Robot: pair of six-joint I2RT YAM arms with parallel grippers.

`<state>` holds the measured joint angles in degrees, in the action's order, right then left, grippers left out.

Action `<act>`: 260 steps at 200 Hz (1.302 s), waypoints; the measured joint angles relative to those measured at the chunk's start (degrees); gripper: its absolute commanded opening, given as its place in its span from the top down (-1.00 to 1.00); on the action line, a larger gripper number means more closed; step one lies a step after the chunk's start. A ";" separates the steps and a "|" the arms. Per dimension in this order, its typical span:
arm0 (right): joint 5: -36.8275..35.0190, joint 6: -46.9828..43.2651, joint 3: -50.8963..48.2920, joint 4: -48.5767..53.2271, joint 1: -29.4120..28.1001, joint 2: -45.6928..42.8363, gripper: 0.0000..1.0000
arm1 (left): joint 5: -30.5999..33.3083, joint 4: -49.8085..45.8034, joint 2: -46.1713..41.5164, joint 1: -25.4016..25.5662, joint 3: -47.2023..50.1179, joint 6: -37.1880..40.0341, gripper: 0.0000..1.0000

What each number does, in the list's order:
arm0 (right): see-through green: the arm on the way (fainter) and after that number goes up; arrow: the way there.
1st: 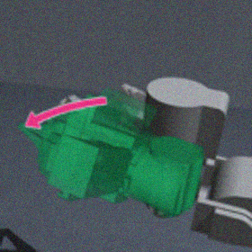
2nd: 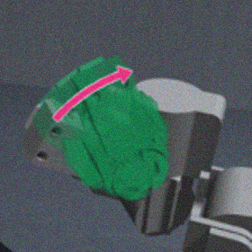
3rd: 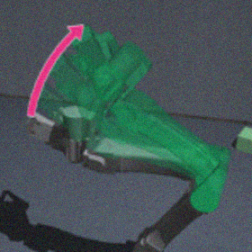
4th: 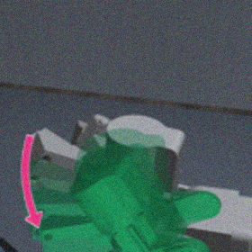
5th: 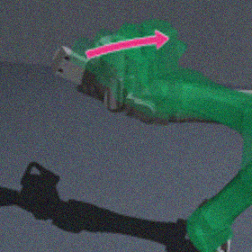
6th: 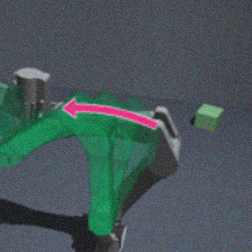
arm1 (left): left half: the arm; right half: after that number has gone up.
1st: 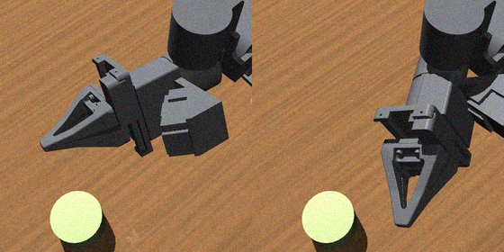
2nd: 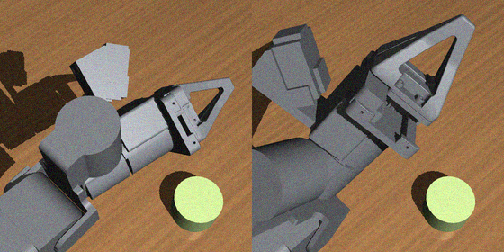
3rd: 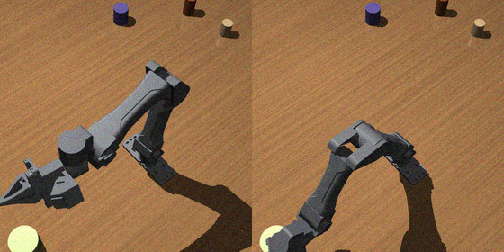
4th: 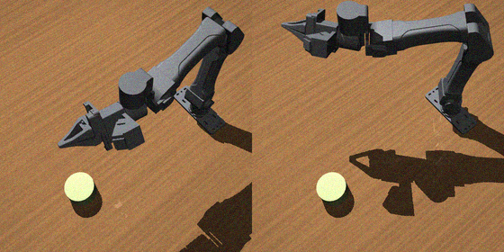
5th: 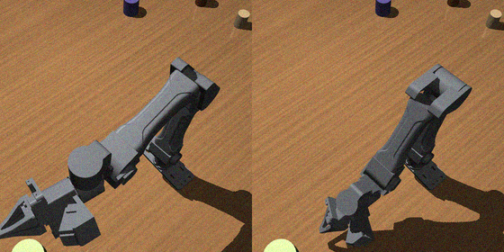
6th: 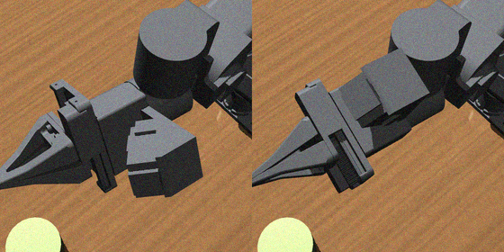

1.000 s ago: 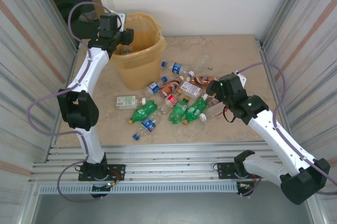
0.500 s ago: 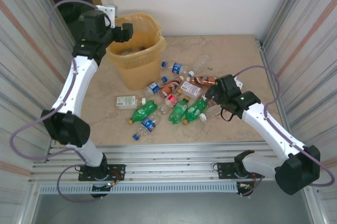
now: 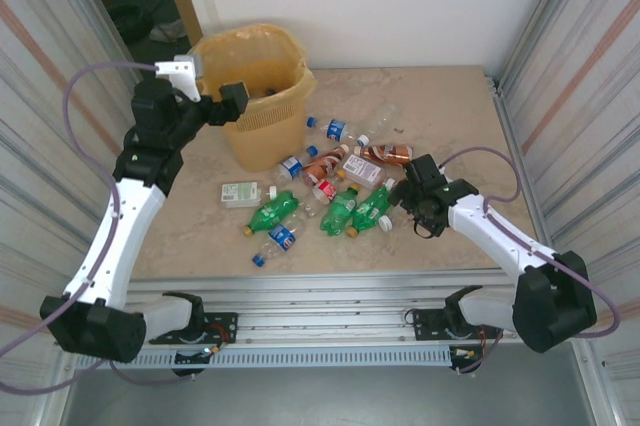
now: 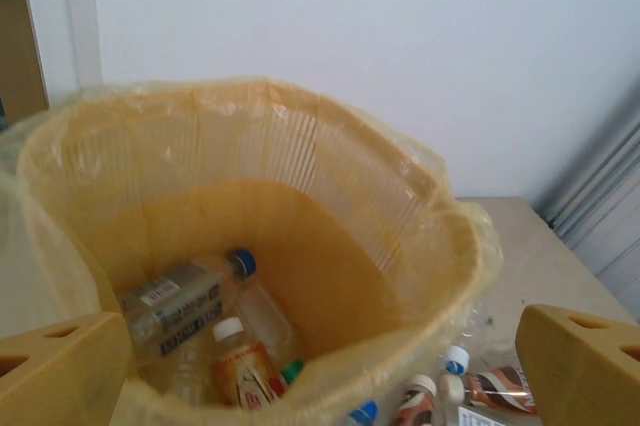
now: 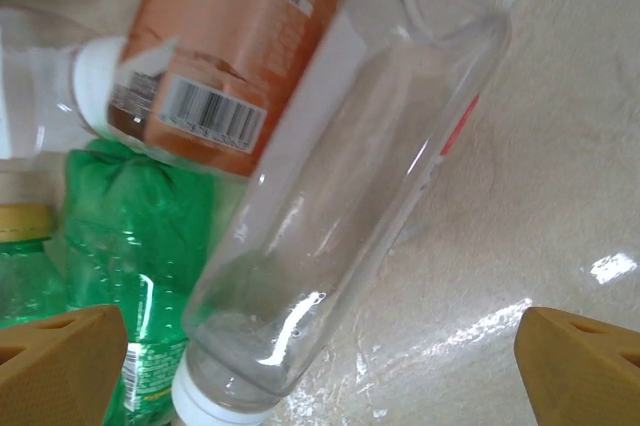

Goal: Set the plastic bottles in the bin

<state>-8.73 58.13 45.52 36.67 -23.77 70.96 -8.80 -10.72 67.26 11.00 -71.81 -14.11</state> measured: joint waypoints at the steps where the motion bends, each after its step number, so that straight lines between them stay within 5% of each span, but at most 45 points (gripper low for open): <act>1: 0.04 -0.02 0.00 -0.09 0.02 0.11 -0.96 | -0.09 0.11 -0.22 0.02 0.33 -0.15 -0.97; 106: 1.11 1.40 -1.81 -5.75 1.05 4.39 -0.80 | -0.66 2.73 -8.41 0.87 11.74 -7.82 -0.97; 230: 1.97 1.60 -5.31 -8.46 2.91 7.37 -0.40 | -0.68 3.78 -8.41 1.14 12.50 -8.74 -0.97; 260: 3.02 1.40 -5.62 -9.57 2.91 9.77 -0.17 | -0.68 3.76 -8.41 1.14 12.66 -8.90 -0.97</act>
<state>-5.72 59.53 39.90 27.09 -20.86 80.73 -9.47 -6.96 58.85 12.14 -59.16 -23.00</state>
